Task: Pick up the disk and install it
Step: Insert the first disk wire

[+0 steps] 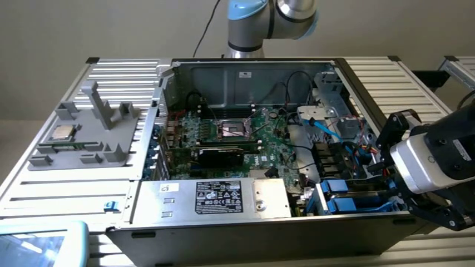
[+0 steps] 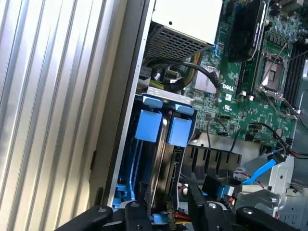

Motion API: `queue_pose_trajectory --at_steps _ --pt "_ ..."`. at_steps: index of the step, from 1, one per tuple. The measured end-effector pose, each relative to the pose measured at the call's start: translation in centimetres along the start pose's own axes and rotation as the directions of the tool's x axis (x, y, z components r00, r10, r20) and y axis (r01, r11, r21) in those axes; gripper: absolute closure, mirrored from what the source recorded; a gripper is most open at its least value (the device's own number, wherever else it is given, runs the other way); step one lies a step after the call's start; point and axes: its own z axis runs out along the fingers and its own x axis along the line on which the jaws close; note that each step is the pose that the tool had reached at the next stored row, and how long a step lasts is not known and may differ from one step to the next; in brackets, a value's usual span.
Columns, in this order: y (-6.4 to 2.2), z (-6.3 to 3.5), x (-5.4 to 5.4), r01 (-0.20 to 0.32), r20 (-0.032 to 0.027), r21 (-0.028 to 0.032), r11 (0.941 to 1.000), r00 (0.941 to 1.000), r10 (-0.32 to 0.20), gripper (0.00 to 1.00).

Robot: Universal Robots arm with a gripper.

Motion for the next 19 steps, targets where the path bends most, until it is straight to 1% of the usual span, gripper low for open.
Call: queue_pose_trajectory --at_steps 2,3,4,5,9,14,16,19 --pt "0.03 0.02 0.15 0.001 0.0208 0.0036 1.0 0.9998 -0.001 0.56" --pt "0.03 0.08 0.18 0.001 0.0253 0.0044 1.0 0.9997 -0.001 0.56" --pt "0.01 0.12 0.21 0.002 0.0275 0.0047 1.0 0.9996 -0.002 0.56" --pt "-0.04 0.21 0.25 0.002 0.0288 0.0047 1.0 0.9996 -0.002 0.56" --pt "-0.19 0.44 0.37 0.003 0.0285 0.0044 1.0 0.9996 -0.003 0.56" --pt "-0.37 0.67 0.46 0.005 0.029 0.0024 1.0 0.9996 -0.005 0.56" --pt "-0.4 0.78 0.37 0.007 0.0292 0.0011 1.0 0.9996 -0.007 0.56" --pt "-0.43 0.92 0.23 0.01 0.0303 -0.0032 0.9999 0.9995 -0.01 0.56"
